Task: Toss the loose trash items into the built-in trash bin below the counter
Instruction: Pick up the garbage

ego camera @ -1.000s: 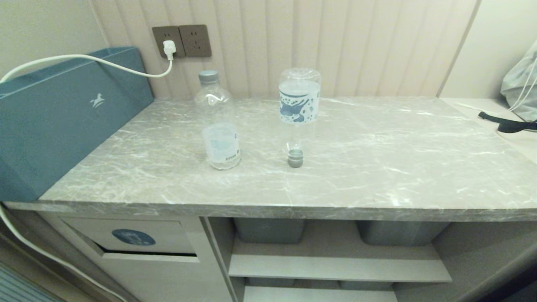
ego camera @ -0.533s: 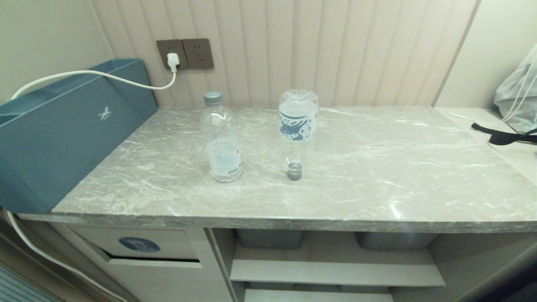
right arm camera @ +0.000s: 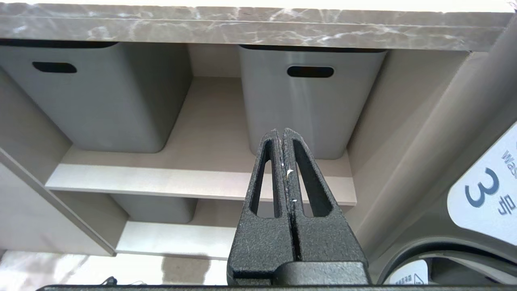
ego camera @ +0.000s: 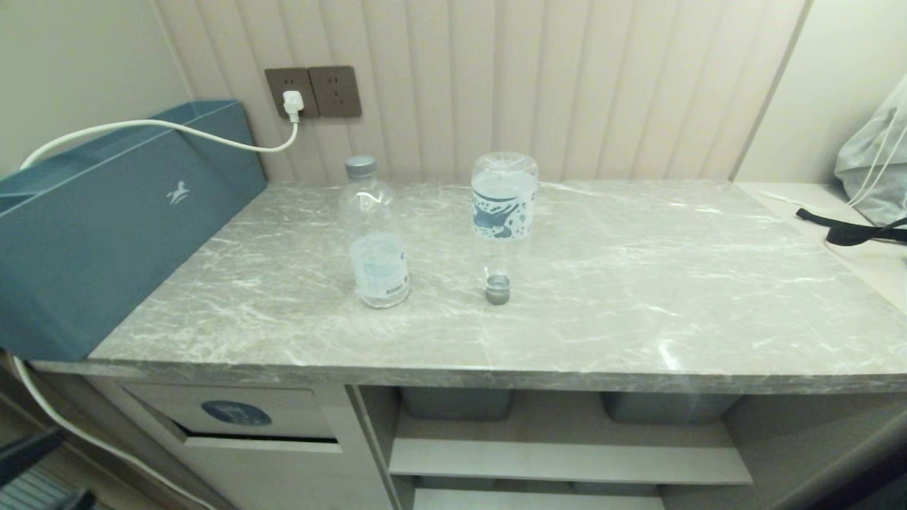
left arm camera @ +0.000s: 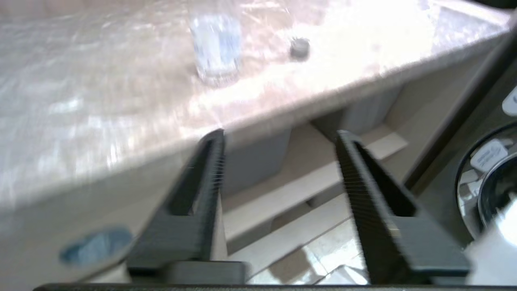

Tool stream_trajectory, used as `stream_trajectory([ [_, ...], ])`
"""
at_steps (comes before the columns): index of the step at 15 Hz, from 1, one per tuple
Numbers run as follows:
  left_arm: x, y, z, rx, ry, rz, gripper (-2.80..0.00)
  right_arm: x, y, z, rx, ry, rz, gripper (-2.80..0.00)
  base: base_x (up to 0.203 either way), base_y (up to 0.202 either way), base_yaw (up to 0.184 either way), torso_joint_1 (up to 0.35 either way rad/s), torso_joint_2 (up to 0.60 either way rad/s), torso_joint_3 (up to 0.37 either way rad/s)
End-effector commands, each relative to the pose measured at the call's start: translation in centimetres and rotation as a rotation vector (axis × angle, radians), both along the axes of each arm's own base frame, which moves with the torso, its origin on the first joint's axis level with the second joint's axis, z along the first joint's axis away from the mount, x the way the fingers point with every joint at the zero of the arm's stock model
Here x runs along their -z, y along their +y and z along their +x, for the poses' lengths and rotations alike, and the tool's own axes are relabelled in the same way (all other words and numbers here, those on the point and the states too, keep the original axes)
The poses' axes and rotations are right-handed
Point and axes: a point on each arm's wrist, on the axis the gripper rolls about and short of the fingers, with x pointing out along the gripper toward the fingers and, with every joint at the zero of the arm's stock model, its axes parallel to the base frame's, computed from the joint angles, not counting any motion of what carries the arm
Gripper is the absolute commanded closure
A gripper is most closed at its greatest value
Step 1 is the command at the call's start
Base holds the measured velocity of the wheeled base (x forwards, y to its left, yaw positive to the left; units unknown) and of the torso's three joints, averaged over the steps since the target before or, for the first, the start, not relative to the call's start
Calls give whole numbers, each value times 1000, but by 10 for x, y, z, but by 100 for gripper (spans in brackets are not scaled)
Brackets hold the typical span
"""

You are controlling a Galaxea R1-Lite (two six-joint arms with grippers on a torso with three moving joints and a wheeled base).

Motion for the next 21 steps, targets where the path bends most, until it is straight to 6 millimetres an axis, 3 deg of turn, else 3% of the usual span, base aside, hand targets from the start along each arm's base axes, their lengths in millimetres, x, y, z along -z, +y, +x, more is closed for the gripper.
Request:
stream_trajectory([
  [1,-7,-1,57,17,134,1,-280,0,0,0,-2,0,-2,0,0,0,0,0,0,0],
  [4,-18,-8,127,72,122,15,-280,0,0,0,1,0,7,0,0,0,0,0,0,0],
  [6,-19,-14,161,101,72,47,-280,0,0,0,1,0,8,0,0,0,0,0,0,0],
  [12,-18,-33,184,186,23,75,-280,0,0,0,1,0,6,0,0,0,0,0,0,0],
  [17,3,-48,240,179,23,109,-280,0,0,0,1,0,9,0,0,0,0,0,0,0],
  [21,3,-63,264,208,5,110,-280,0,0,0,1,0,7,0,0,0,0,0,0,0],
])
